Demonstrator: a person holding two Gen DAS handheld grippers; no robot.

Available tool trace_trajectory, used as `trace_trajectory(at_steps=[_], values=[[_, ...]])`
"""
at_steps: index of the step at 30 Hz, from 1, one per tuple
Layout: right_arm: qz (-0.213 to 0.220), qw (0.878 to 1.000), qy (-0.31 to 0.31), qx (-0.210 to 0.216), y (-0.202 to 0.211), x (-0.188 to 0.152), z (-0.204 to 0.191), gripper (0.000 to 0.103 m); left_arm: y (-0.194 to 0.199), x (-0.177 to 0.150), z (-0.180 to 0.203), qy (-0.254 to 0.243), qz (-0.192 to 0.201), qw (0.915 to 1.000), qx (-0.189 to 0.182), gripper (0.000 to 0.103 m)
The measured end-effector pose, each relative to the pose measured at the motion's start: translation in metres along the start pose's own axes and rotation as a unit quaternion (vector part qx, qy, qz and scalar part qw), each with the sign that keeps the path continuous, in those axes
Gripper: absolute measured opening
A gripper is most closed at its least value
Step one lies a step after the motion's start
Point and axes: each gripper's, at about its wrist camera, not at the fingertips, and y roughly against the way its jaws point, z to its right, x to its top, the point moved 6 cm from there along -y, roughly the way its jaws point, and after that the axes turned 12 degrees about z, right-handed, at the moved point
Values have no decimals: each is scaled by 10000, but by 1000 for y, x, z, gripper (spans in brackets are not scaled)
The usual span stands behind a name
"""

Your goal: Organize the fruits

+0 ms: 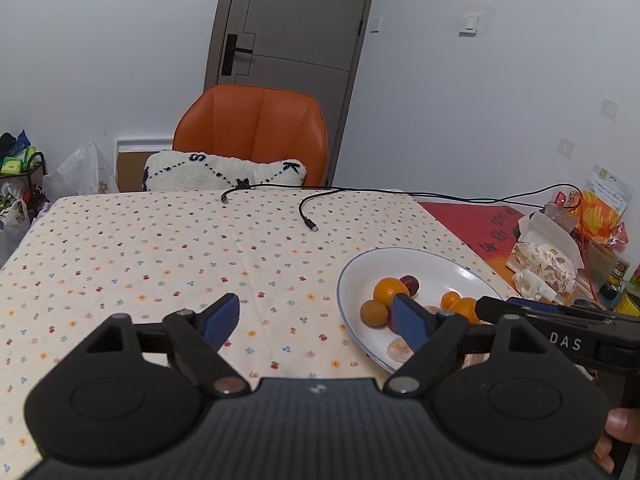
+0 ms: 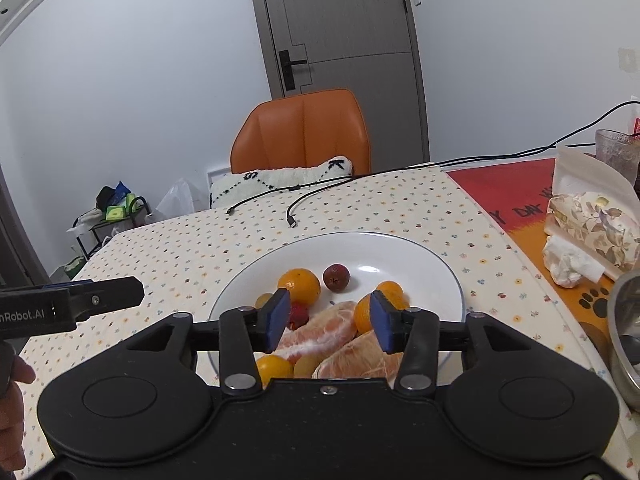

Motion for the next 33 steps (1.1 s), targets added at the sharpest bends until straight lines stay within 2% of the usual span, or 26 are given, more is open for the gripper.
trace_trajectory(at_steps=[3, 7, 12, 21, 26, 28, 33], values=[[11, 10000, 8, 19, 6, 0, -1, 48, 7, 0, 1, -34, 12, 10000, -2, 84], [56, 10000, -14, 35, 14, 1, -5, 57, 17, -2, 1, -46, 9, 10000, -27, 86], [35, 9999, -26, 92, 26, -1, -11, 61, 30, -5, -2, -18, -7, 10000, -30, 90], [31, 9993, -85, 358, 45, -5, -30, 73, 60, -9, -18, 92, -40, 9996, 252, 92], [95, 9988, -51, 484, 58, -4, -42, 83, 80, -10, -26, 167, -44, 9993, 330, 94], [118, 9986, -43, 509, 64, -3, -46, 93, 88, -10, -27, 151, -36, 9992, 373, 94], [161, 9980, -2, 612, 80, -2, -55, 102, 106, -9, -28, 96, -42, 9988, 473, 95]])
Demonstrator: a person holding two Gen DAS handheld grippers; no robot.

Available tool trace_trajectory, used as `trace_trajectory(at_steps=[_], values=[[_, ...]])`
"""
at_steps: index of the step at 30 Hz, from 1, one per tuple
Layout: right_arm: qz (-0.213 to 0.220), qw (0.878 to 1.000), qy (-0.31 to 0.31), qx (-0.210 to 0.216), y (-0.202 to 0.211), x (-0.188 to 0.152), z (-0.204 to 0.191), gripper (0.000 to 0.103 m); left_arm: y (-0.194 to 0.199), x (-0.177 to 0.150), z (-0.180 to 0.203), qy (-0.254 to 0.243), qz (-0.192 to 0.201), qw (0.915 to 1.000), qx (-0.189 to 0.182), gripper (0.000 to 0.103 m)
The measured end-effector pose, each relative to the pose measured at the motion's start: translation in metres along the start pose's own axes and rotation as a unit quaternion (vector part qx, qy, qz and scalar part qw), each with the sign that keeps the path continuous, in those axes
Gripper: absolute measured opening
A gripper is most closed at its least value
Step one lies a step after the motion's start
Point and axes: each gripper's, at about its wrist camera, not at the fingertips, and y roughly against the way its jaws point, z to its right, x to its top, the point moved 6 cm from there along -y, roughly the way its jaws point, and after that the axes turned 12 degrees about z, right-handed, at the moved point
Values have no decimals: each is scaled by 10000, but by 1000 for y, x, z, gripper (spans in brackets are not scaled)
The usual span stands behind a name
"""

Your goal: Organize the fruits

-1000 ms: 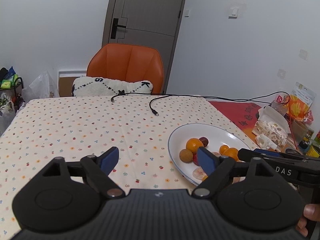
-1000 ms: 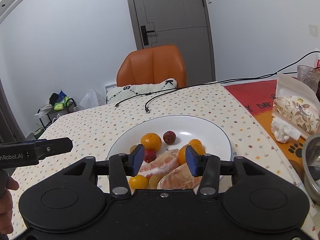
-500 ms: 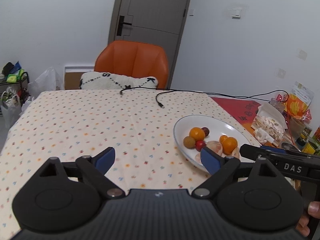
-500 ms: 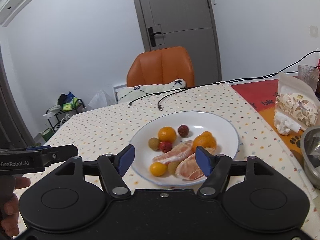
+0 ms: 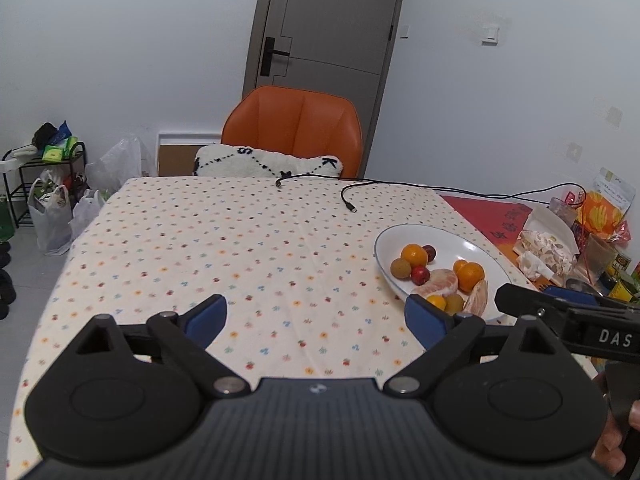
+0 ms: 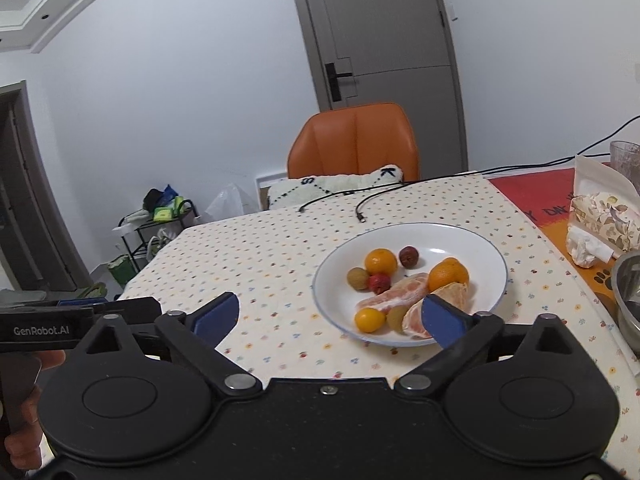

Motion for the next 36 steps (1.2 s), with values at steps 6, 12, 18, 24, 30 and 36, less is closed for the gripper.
trace_trajectory(at_steps=[6, 12, 18, 24, 30, 36], values=[[41, 9999, 75, 102, 17, 5, -14, 103, 21, 1, -4, -8, -27, 10000, 43, 96], [8, 9996, 157, 219, 37, 10, -30, 103, 45, 8, -8, -19, 116, 9999, 48, 97], [-68, 9994, 141, 295, 54, 11, -41, 103, 70, 9, -13, -40, 141, 9999, 2, 98], [-311, 9980, 219, 507, 70, 3, -50, 103, 92, 9, -19, -82, 71, 9999, -49, 99], [-399, 9969, 245, 632, 84, 0, -54, 103, 109, 4, -20, -262, -39, 9996, -47, 99], [-383, 9969, 226, 655, 97, 3, -54, 103, 123, 8, -22, -276, 100, 9996, -61, 99]])
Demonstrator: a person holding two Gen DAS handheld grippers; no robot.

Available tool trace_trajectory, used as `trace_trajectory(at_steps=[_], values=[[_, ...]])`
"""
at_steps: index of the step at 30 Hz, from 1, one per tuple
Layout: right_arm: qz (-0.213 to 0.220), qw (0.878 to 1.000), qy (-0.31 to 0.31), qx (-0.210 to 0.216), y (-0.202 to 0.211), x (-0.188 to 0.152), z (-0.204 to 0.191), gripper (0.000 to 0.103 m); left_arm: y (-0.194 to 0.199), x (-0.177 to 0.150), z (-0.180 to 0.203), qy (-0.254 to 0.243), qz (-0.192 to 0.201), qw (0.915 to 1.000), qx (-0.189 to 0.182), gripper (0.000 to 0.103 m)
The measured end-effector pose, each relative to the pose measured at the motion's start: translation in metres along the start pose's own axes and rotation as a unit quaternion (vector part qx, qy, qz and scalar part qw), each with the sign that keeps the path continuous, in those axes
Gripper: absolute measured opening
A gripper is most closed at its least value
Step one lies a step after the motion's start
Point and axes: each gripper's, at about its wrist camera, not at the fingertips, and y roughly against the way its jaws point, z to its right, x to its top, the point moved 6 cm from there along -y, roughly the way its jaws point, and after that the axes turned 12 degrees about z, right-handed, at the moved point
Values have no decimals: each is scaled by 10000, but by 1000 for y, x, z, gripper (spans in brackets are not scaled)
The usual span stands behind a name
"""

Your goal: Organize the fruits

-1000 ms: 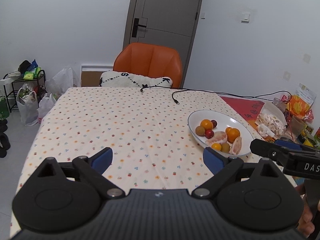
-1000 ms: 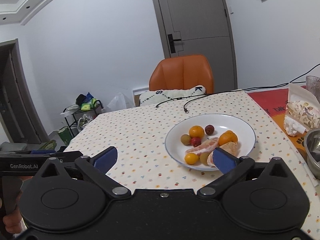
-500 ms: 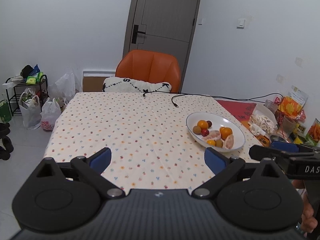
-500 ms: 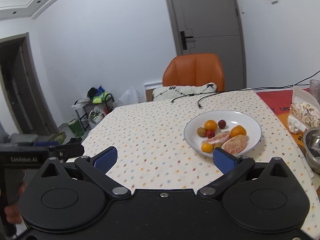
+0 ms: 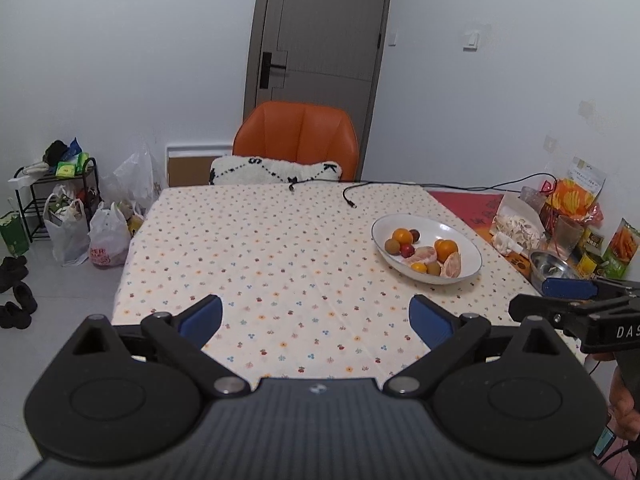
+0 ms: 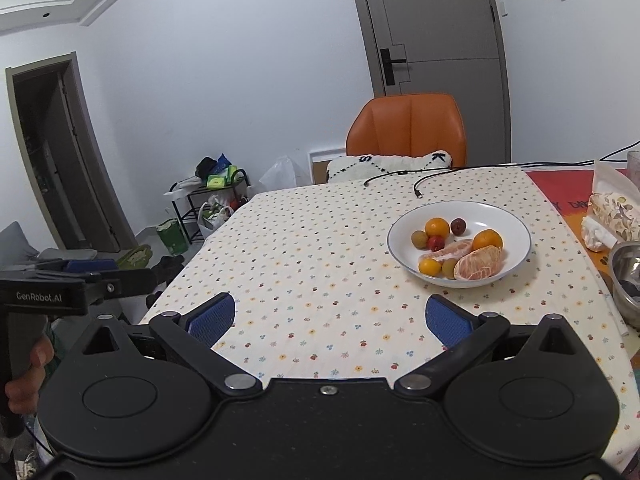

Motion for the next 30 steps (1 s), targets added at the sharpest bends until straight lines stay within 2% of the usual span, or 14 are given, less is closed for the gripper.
trace_trajectory(at_steps=[13, 30], values=[[35, 9999, 64, -86, 8, 3, 2, 103, 4, 0, -17, 113, 84, 9999, 70, 99], [36, 9999, 57, -106, 8, 2, 4, 103, 7, 1, -18, 117, 127, 9998, 67, 99]])
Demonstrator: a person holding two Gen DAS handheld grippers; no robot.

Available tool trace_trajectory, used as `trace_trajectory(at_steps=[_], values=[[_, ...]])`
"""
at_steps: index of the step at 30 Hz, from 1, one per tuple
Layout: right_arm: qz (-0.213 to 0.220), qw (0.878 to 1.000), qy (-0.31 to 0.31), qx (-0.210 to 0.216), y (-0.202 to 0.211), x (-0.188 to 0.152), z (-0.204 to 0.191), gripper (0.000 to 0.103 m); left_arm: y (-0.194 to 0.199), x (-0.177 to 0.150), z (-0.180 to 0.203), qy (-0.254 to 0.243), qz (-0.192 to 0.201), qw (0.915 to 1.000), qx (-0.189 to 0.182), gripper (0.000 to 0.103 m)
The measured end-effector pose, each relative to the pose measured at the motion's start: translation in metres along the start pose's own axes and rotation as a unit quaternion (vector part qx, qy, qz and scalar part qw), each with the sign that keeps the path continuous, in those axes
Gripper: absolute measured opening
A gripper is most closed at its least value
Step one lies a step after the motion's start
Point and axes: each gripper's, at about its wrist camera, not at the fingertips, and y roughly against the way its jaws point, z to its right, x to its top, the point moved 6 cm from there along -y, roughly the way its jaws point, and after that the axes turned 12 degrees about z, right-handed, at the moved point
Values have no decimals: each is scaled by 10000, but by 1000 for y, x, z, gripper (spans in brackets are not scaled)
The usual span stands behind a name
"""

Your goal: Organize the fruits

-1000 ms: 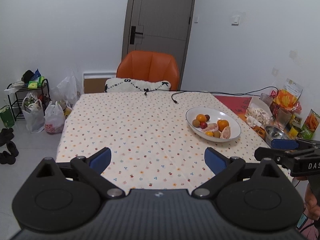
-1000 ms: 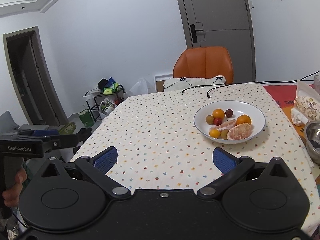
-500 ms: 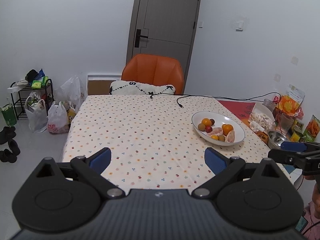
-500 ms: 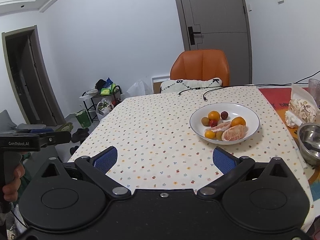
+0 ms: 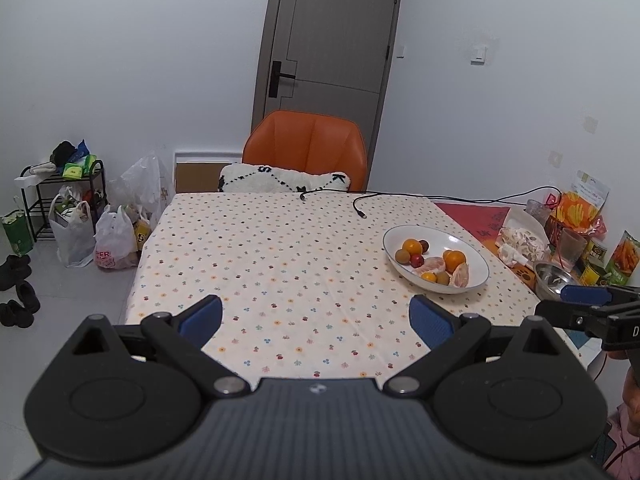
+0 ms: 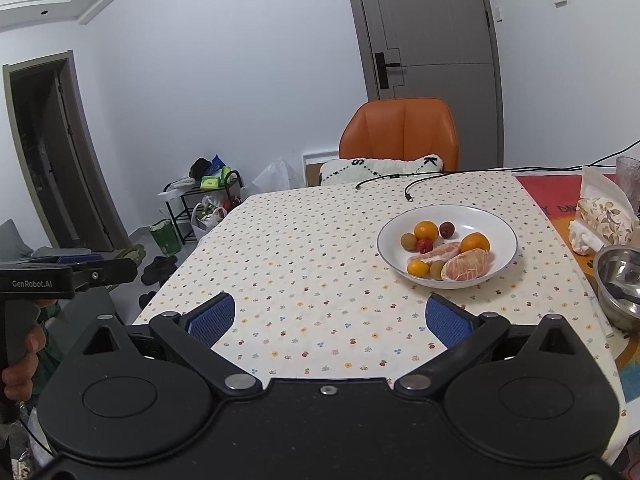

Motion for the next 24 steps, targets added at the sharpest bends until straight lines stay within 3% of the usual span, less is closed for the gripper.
trace_trajectory(at_steps=[24], values=[[0, 10000, 30, -5, 1, 2, 0, 103, 1, 2, -3, 69, -5, 10000, -31, 99]])
